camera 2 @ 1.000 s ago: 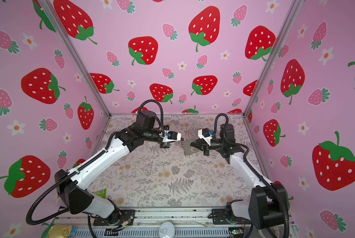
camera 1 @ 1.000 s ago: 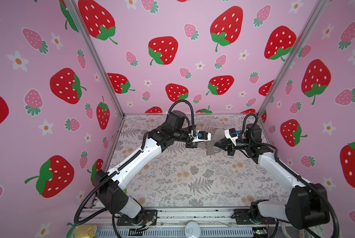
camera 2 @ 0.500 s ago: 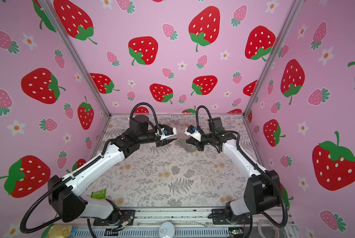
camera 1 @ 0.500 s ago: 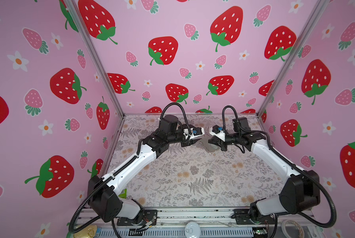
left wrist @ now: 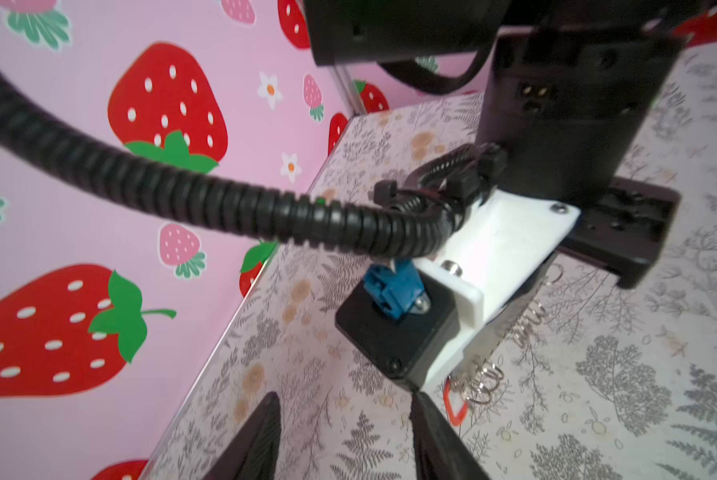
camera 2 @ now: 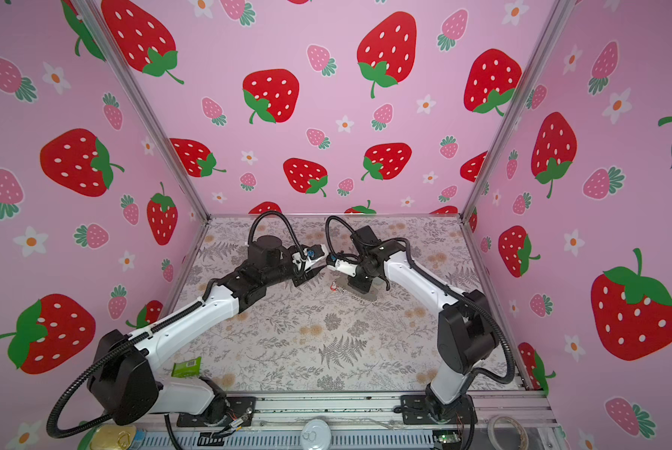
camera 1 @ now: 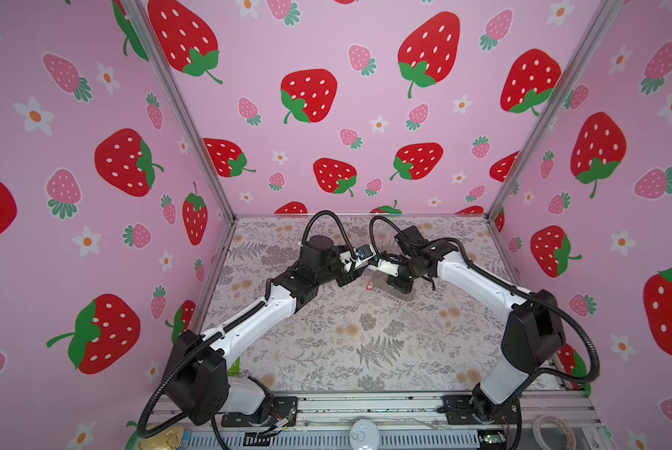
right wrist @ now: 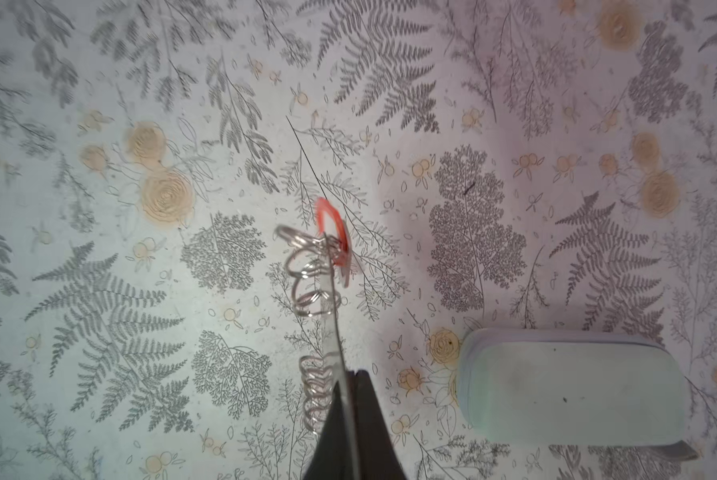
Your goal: Put the keys on the keyring
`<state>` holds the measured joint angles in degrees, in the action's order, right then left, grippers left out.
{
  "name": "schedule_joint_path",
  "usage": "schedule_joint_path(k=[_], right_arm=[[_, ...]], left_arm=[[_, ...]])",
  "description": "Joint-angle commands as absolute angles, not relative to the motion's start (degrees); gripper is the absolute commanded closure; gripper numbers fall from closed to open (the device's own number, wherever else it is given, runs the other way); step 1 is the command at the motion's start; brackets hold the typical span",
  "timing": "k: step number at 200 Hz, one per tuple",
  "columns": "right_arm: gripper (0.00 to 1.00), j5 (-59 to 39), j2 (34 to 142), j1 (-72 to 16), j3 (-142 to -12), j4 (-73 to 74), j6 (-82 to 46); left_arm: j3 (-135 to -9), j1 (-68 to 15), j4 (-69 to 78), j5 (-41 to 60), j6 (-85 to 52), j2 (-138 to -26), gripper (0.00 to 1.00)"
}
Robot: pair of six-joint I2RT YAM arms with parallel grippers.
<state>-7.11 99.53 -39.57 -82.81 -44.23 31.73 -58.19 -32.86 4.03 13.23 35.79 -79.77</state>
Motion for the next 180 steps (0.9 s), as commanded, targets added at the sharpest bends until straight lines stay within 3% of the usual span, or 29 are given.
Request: schedule_joint_path(k=[1,17,100,180], right_arm=[[1.0,7.6,102.5,-43.0,-85.7,-49.6,29.1],[0.99,11.5,102.8,-43.8,-86.3,-46.8,29.0],[0.95,12.4,111.4,-45.9,-88.9,-41.0,30.3],[0.93,13.9,113.4,-47.1,-88.1,-39.8,28.8]], left_arm=[[-56.8,-32.7,12.9,5.8,32.7,-79.1,0.47],[-56.5,-32.7,14.0,2.7,32.0,-79.4,0.47],[-52.8,-31.0,13.2,-2.4,31.0,-75.2,0.47],[-53.1,-29.9,11.7,-0.9,29.1,-75.8,0.47]])
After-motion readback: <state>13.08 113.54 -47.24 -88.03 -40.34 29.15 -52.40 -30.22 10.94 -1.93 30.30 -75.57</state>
